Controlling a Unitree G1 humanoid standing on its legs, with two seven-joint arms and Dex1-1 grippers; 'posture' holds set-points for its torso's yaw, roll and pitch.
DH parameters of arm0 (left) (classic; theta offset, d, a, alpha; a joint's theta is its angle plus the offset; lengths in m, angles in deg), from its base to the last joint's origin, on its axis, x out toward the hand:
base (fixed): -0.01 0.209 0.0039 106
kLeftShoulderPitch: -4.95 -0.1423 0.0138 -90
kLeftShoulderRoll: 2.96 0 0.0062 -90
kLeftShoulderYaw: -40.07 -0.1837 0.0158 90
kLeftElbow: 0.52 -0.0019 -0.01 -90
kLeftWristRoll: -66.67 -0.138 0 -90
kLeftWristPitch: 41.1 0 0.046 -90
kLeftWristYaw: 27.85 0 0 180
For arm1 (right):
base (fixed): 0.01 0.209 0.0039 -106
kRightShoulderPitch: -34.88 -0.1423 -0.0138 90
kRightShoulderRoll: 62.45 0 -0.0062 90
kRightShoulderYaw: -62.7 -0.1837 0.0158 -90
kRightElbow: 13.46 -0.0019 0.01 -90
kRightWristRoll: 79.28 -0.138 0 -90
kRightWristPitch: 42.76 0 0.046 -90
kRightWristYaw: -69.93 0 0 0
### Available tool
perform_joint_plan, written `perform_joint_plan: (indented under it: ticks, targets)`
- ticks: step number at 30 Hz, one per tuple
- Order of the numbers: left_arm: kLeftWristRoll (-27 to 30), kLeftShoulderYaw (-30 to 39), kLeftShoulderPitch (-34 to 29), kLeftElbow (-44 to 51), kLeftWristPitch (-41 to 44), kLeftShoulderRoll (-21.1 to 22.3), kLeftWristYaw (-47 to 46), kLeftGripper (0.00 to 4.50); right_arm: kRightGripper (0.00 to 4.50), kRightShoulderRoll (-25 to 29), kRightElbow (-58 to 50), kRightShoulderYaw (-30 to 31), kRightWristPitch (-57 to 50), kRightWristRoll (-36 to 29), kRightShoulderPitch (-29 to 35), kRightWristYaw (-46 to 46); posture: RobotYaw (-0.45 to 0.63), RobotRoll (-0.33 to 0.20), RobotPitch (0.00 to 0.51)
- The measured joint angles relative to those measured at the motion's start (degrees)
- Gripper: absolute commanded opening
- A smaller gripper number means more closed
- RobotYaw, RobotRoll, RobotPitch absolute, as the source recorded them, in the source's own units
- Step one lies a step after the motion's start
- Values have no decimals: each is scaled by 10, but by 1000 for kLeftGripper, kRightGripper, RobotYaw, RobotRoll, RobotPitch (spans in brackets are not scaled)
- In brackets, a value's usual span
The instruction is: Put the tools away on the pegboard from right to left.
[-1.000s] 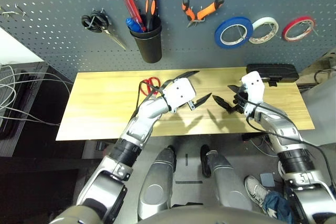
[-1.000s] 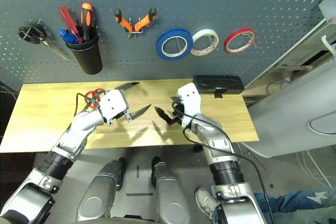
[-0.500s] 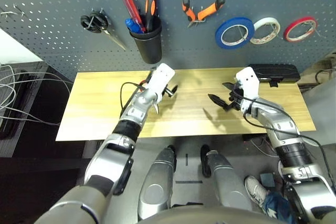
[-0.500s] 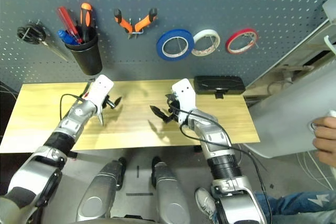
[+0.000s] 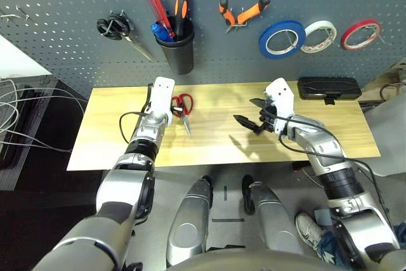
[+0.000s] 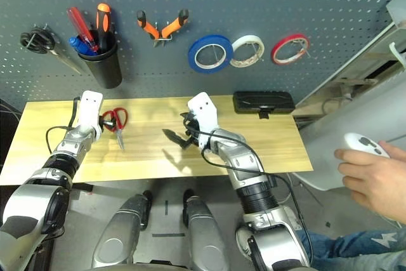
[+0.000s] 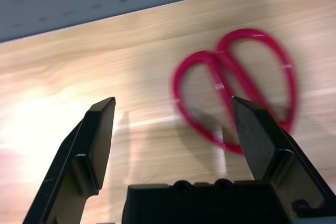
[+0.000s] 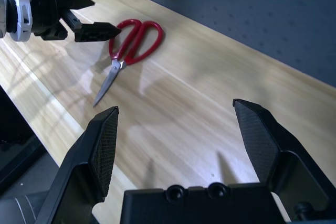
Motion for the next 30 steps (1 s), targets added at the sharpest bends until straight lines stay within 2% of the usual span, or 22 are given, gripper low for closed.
perform_joint_plan:
  ticks: [10,18,21,26,30]
  targets:
    - [1,5,2,-38,-11,-9,-23,4479,4500,-15,-12,1,0,0,-5,-10,55,0,314]
    - [1,5,10,-50,-11,-22,-22,4479,4500,-6,-56,0,-28,-1,20,-15,31,0,328]
    - [3,6,11,-52,6,-22,-18,3883,4500,-6,-71,1,-38,-2,27,-17,26,0,332]
    - [22,24,13,-63,75,-16,-7,2197,4500,-5,-79,0,-49,-4,28,-20,28,0,338]
    - [29,33,9,-62,97,-3,-7,797,4500,-2,-79,-3,-50,-4,28,-21,29,0,340]
